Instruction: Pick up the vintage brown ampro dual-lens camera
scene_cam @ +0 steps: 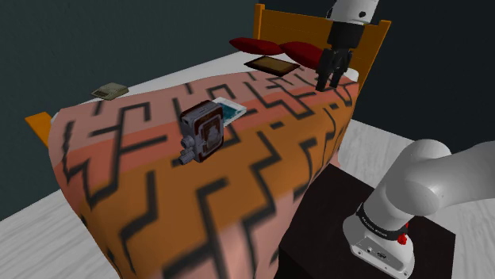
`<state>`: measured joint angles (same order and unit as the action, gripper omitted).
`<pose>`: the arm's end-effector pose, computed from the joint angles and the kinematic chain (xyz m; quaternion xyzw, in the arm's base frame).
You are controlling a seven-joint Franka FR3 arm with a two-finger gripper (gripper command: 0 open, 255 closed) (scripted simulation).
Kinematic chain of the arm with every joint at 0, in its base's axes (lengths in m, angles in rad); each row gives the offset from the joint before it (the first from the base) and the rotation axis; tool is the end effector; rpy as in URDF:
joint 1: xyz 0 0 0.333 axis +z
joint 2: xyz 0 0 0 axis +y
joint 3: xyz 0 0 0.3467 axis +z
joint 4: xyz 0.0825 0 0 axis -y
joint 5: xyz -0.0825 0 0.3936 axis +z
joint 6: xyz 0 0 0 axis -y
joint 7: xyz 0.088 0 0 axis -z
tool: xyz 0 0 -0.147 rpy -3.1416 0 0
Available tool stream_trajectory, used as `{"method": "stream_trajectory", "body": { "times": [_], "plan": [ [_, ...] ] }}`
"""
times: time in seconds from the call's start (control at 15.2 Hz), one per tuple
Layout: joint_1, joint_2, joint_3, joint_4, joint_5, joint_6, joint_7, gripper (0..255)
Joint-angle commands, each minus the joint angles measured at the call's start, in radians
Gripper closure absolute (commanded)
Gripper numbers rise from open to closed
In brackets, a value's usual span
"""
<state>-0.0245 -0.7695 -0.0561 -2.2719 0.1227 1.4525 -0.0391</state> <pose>0.2857 -0.0098 0.5989 -0.9964 0.0066 0.0210 0.0817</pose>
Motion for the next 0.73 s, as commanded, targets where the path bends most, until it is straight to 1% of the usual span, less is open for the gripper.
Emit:
{"method": "stream_trajectory", "body": {
  "times": [0.0,0.33,0.66],
  "plan": [
    [0.0,0.0,0.0,0.0,0.0,0.0,0.0,0],
    [-0.021,-0.052,0.168,-0.088,0.082,0.114,0.257,0],
    [-0.047,-0.034,0.348,-0.119,0.15,0.238,0.513,0]
  ]
}}
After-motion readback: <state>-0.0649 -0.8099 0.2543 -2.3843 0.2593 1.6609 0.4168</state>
